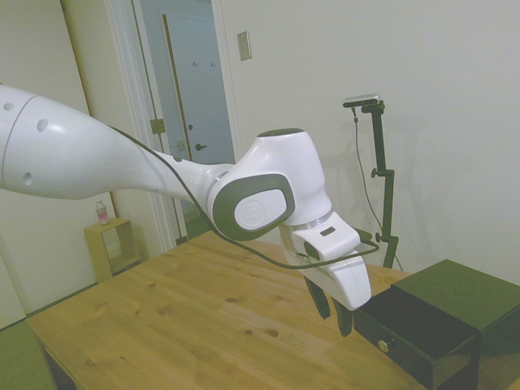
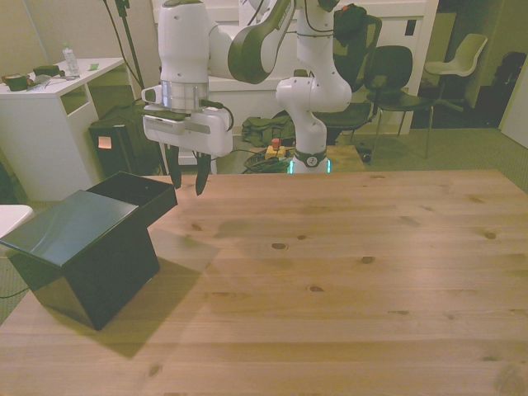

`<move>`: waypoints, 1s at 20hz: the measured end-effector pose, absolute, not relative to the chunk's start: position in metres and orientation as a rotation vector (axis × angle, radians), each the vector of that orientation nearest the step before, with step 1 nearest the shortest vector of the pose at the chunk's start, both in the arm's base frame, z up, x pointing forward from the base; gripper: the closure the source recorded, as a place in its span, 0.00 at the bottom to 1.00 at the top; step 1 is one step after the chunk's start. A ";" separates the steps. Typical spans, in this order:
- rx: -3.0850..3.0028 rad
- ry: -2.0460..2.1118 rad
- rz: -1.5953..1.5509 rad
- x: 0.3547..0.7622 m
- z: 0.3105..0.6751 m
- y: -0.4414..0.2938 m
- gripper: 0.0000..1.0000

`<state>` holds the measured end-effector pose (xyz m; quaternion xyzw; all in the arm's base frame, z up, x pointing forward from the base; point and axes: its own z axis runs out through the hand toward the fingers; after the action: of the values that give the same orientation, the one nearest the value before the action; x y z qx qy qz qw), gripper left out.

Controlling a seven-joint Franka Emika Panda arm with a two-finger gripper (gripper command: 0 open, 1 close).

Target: Close the top drawer

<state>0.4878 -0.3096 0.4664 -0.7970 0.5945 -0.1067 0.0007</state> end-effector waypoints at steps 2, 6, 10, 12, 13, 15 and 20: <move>-2.501 1.873 -0.332 0.488 0.465 -0.312 1.00; -2.489 1.892 -0.331 0.486 0.464 -0.319 1.00; -2.476 1.914 -0.333 0.483 0.464 -0.329 1.00; -2.470 1.924 -0.337 0.481 0.466 -0.335 1.00; -2.467 1.928 -0.339 0.481 0.468 -0.338 1.00; -2.456 1.938 -0.346 0.479 0.471 -0.345 1.00; -2.442 1.960 -0.370 0.483 0.476 -0.363 1.00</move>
<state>0.4832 -0.3629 0.4763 -0.7744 0.6217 -0.1174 -0.0057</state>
